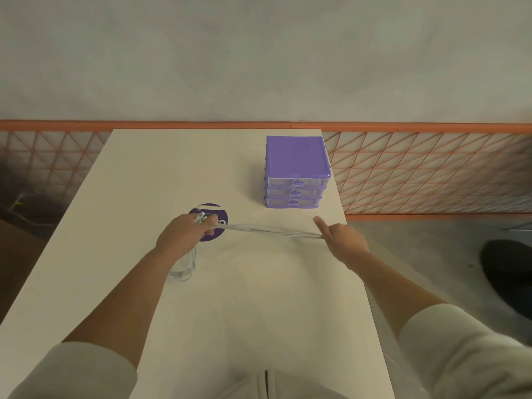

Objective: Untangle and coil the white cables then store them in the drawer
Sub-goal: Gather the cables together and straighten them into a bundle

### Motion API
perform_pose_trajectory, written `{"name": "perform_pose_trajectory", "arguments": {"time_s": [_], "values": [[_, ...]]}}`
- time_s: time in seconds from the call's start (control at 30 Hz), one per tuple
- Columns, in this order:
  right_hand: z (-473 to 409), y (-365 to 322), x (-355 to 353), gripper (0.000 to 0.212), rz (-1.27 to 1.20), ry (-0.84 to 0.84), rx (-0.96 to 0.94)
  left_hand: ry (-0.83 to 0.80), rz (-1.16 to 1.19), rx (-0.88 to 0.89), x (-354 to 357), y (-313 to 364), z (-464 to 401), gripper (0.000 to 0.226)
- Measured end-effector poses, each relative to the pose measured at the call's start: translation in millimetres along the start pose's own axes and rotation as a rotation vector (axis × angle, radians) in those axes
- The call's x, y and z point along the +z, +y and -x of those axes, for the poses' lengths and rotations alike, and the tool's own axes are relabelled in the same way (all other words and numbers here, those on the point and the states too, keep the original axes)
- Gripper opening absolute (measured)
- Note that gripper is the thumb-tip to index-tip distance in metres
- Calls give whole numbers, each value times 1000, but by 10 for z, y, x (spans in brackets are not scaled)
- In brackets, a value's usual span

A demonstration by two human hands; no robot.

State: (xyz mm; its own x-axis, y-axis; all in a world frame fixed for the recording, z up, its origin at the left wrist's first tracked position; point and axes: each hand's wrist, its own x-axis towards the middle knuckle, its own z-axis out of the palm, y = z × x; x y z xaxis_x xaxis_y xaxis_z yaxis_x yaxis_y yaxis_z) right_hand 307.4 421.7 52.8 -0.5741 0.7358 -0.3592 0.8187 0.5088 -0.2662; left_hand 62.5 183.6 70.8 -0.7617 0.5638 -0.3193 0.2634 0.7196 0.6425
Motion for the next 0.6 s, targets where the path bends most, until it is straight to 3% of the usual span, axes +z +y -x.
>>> {"name": "perform_pose_trajectory", "arguments": {"time_s": [0.2, 0.43, 0.6], "values": [[-269, 294, -3, 78, 40, 63, 27, 3, -89, -34, 13, -47, -108, 48], [-269, 458, 162, 62, 86, -10, 114, 55, -187, -126, -230, -478, -236, 47], [-313, 304, 229, 61, 72, -7, 9, 132, -360, -191, -153, -701, -228, 45]]}}
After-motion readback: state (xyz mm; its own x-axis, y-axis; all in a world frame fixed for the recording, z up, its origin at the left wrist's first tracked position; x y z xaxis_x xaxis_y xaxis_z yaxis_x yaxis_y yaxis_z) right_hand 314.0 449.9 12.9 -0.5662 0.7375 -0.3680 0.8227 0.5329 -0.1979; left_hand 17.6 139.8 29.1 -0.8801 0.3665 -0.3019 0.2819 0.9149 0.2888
